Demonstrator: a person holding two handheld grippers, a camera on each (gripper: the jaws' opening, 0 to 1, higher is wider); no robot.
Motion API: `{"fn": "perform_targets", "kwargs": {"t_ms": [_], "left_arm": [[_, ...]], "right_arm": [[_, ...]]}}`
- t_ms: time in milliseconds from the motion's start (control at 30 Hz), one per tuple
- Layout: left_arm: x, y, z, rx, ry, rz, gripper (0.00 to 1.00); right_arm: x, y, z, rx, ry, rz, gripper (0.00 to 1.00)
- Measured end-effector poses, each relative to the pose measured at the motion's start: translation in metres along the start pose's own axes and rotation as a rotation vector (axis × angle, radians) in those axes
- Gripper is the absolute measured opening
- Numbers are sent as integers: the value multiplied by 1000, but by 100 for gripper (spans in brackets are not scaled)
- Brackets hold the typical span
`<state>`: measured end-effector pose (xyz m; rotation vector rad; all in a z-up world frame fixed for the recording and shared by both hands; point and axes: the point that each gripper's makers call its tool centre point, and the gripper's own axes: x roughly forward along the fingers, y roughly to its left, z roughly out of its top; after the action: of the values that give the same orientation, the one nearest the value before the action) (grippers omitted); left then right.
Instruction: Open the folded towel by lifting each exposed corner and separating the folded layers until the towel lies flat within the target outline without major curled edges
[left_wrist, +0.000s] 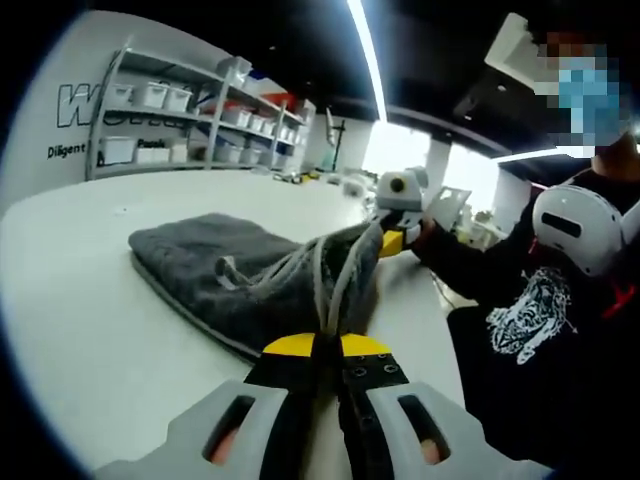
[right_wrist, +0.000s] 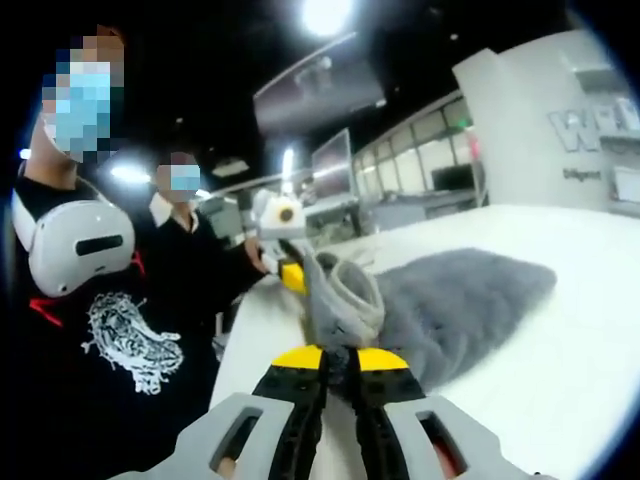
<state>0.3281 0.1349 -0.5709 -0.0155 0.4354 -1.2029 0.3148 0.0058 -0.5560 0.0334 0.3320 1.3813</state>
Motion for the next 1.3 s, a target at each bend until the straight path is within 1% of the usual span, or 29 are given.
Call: {"fn": "perform_targets", "kwargs": {"t_ms": [133,267,633,767,967,1100,1133,1200,1300], "left_arm": [[0,-1,-2,-3,7,-4,4],[0,-2,-6,9,20,-10,4],[-2,-3,-5,37,13,-8,7],[-6,-4,-5,51,11,-7,10],[-13,-4,-4,55,0,-4,11],[-16,-8,-1,76,-8,-8,12],[-18,-9,1,93,-16,-4,12],[-19,-9,4,100,-25,0,13],[-22,-14,8,108,-41,-18,14]], "right_arm": [[-1,0,-2,-3,11,7,5],[0,3,-7,-30,29,11,6],[0,6,-9,-84,41,1,9],[-3,7,-9,-103,42,-6,11],[-4,8,-8,-122,45,-13,13],[-6,13,-6,-148,39,-5,18],[-6,15,-4,-157,29,2,19],[-7,17,-1,-165,14,8,22],[-8,21,3,-176,-2,21,24]]}}
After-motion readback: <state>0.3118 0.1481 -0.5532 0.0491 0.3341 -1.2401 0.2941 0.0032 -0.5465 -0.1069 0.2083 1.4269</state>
